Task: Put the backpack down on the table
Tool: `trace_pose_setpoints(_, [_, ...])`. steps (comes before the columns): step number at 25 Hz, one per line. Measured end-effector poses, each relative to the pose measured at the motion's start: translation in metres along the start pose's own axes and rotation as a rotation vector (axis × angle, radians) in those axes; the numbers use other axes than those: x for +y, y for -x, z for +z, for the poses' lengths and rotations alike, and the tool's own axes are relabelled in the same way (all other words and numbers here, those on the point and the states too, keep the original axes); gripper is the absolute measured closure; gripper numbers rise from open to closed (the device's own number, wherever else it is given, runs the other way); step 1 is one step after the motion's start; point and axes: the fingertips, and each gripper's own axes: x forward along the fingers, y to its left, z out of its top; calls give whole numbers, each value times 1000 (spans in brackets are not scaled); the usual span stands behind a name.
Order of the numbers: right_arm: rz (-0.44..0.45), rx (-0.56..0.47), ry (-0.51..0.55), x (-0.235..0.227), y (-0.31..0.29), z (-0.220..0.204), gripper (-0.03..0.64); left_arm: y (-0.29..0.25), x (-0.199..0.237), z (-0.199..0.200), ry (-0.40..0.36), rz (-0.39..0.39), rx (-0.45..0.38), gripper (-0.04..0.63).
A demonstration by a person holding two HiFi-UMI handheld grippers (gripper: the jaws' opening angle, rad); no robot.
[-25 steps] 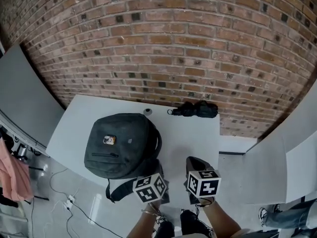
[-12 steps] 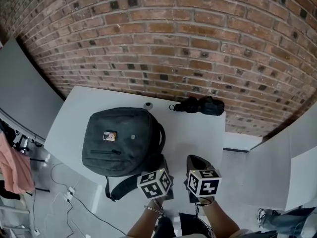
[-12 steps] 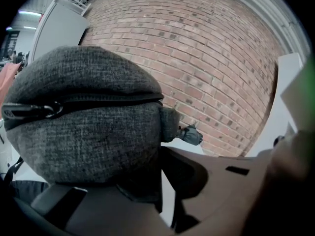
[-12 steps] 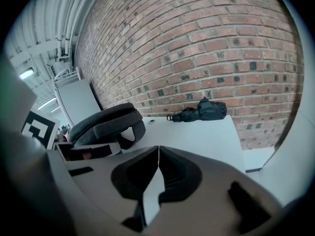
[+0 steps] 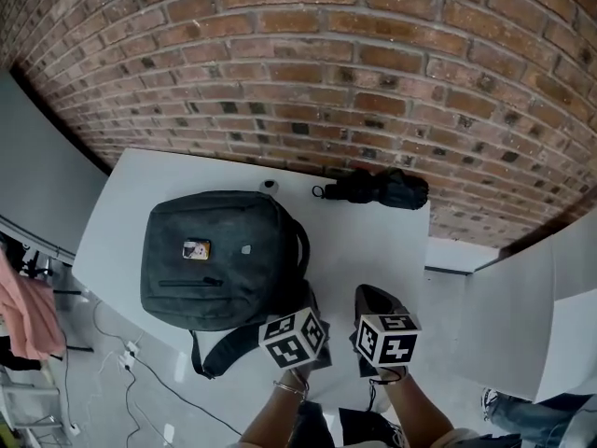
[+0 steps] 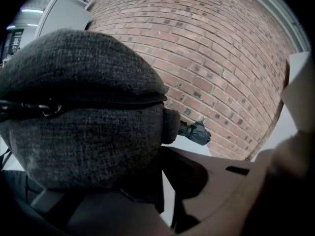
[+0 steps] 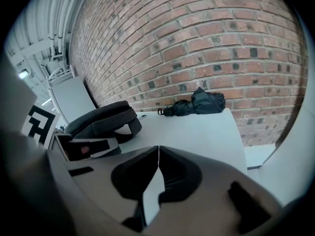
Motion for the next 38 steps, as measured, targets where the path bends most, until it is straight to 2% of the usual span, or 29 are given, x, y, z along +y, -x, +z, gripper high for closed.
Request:
trace_pose_setpoints(9, [-3,43,14,-27,-22,-13,586,-24,3,-21,14,29,29,555])
trace_pose_setpoints(16, [-2,72,-1,-41,-27,-27,586,-34,4,-35,42,23,47,551])
trace_pose_setpoints(21, [6,73,-6,-43,-25,-30,586,-37,3,-48,57,-7,97,545])
trace_pose_setpoints(29, [7,75,-13,-46,-14,-39,586,-31,-2,-53,71,-10,84,422])
trace_pose_setpoints(38, [4,71,-23,-43,0,-50,586,-14,-4,-64,52,4,89,380])
